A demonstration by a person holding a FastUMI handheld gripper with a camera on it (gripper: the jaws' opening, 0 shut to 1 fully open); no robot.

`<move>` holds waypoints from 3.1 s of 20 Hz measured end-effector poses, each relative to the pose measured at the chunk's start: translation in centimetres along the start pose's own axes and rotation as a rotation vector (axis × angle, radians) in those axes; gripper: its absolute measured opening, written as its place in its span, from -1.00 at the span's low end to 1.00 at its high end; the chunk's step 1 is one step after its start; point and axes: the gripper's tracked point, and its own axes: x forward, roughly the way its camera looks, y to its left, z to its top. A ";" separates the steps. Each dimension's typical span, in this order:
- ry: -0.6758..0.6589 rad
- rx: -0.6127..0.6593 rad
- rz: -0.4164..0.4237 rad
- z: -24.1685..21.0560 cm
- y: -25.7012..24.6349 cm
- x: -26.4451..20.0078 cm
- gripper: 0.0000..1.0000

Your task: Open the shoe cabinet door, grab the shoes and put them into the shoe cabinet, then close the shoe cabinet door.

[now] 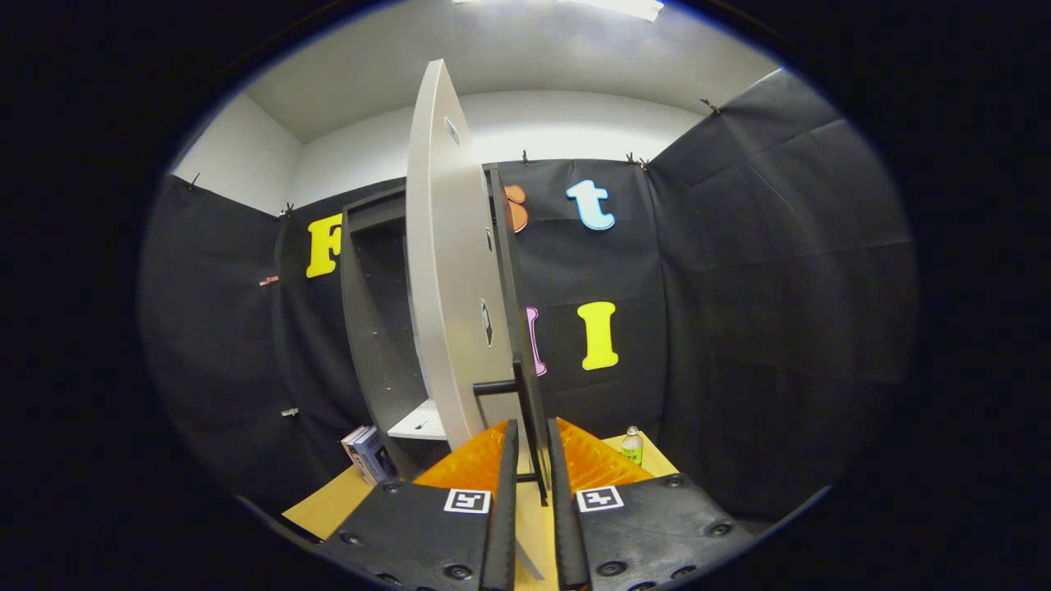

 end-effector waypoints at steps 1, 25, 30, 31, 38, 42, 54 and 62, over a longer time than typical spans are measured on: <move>0.014 -0.001 -0.002 -0.5 0.2 -1.0 -0.40; 0.629 0.017 0.204 -33.8 17.2 0.1 0.97; 0.732 0.017 0.182 -41.2 18.2 3.0 0.97; 0.745 0.013 0.170 -42.7 18.1 3.6 0.98; 0.812 0.014 0.079 -51.9 17.4 8.2 0.93; 0.765 -0.013 0.039 -54.0 17.2 11.9 0.72; 0.696 -0.034 -0.062 -53.0 14.3 15.3 -0.90; 0.598 0.091 -0.072 -44.7 13.4 16.2 -0.90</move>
